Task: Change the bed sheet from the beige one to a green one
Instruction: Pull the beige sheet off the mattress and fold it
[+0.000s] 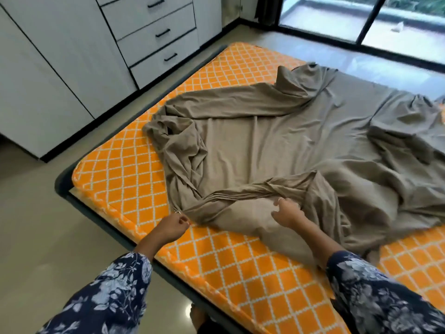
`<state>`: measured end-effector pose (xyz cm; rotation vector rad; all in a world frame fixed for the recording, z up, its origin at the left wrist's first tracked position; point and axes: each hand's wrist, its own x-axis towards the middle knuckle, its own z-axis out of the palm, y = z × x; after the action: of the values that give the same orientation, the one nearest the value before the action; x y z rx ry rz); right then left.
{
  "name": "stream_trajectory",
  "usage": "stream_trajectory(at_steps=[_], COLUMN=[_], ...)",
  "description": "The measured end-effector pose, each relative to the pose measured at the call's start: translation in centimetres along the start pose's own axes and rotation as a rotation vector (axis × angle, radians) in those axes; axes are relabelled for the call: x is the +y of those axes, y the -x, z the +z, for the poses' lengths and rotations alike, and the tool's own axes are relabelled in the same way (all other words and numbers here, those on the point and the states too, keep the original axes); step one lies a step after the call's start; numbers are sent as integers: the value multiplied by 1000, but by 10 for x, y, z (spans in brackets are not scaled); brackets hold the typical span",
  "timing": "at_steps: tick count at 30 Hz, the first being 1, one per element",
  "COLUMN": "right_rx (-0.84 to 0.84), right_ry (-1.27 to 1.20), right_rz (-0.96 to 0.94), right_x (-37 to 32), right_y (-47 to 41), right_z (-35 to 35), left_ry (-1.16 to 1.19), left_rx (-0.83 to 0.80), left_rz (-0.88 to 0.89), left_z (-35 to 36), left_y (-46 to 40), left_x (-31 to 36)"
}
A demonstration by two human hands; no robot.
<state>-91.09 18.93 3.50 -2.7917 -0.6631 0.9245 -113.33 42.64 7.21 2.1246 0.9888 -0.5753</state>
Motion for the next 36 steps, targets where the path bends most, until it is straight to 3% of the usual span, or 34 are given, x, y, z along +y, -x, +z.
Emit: stream_trajectory(at_steps=[8,14,20,28,31,35,36], right_rx=[-70,-104,89,-85,-78,-158,-149], right_ry=[-123,-202,-116,-136,-347,-1085,-1172], right_rz=[-181,-187,-296,-127,-51,27,0], right_x=[-98,-128,-177,-226,-229,-236,-238], right_y=[-42,-87,-146,-192,-193,-167,-157], right_z=[54,87,108,139,137,100,87], left_ry=[-101,-127,-139,-93,-97,-132,-136], left_rx=[-37,-102,-84,-21,3,62,85], left_rz=[61,111,94,136,154,249,285], left_z=[-44,-46,-62,-65,-67,-84,-90], left_y=[-61,-87,-122,-155,-156,-142,-137], left_x=[-34,-56,-73,-79,-75,-54,-46])
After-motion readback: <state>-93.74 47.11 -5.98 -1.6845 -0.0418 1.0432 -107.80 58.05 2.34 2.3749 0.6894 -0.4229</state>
